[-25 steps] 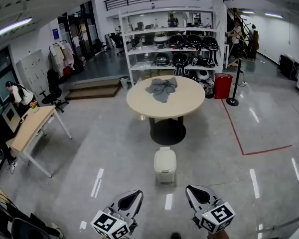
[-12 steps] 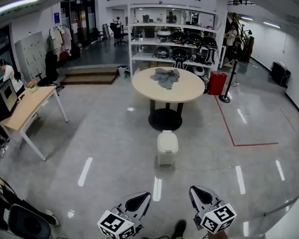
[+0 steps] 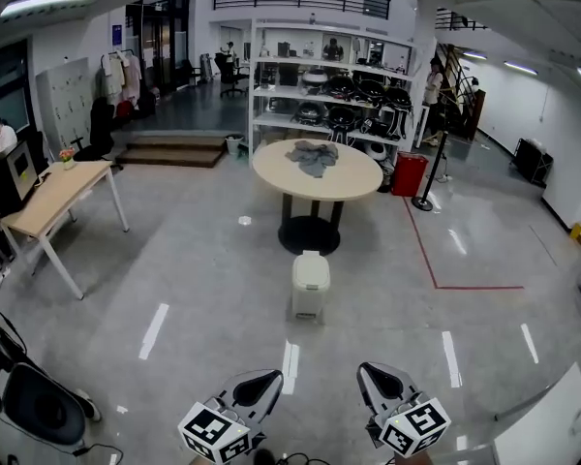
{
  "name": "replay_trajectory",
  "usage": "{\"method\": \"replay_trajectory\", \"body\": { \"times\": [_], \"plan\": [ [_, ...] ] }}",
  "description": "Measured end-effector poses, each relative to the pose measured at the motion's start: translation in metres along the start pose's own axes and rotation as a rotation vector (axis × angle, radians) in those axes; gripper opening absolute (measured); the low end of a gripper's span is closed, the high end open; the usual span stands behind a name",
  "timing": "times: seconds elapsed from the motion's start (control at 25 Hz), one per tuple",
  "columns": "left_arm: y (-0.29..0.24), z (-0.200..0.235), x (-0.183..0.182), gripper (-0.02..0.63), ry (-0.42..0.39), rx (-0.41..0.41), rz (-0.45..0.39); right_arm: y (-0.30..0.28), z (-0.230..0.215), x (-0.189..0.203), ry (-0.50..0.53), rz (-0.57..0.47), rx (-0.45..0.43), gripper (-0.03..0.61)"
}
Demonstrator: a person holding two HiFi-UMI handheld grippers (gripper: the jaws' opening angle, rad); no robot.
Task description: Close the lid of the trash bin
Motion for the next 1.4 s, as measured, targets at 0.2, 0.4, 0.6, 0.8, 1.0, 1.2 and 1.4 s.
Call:
{"method": "replay_trajectory", "body": {
  "times": [0.2,0.4,0.6,0.8,1.0,1.2,1.4],
  "plan": [
    [0.012,-0.067,0.006,-0.009,0.011,-0.017,-0.015,0.073,0.005,0.007,-0.045,-0.022,-0.013,0.009],
    [0.015,-0.143,0.021,-0.009,-0.011,-0.017,0.027,0.154,0.000,0.016,-0.062,-0.035,-0.026,0.009],
    [0.029,-0.186,0.023,-0.009,-0.012,-0.067,0.035,0.198,0.002,0.015,-0.098,-0.083,-0.037,0.009],
    [0.045,-0.203,0.018,-0.009,-0.034,-0.042,0.029,0.213,0.013,0.012,-0.060,-0.074,-0.022,0.009],
    [0.066,-0.202,0.011,-0.009,-0.056,-0.022,0.018,0.217,0.027,0.008,-0.073,-0.088,0.014,0.009],
    [0.091,-0.189,0.011,-0.009,-0.046,-0.021,-0.017,0.209,0.046,0.013,-0.050,-0.058,0.029,0.009],
    [0.101,-0.181,0.014,-0.009,-0.045,-0.016,-0.014,0.206,0.060,0.013,-0.025,-0.066,0.037,0.009]
  ]
}}
Point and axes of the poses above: the fingertips, and each gripper's own axes: y backward along the fingers, z to its left, x out of its underside, the point moved 4 cm from there along y, backward along the fingers, and after that the axes turned 3 degrees about -y, right-handed, at the moved point
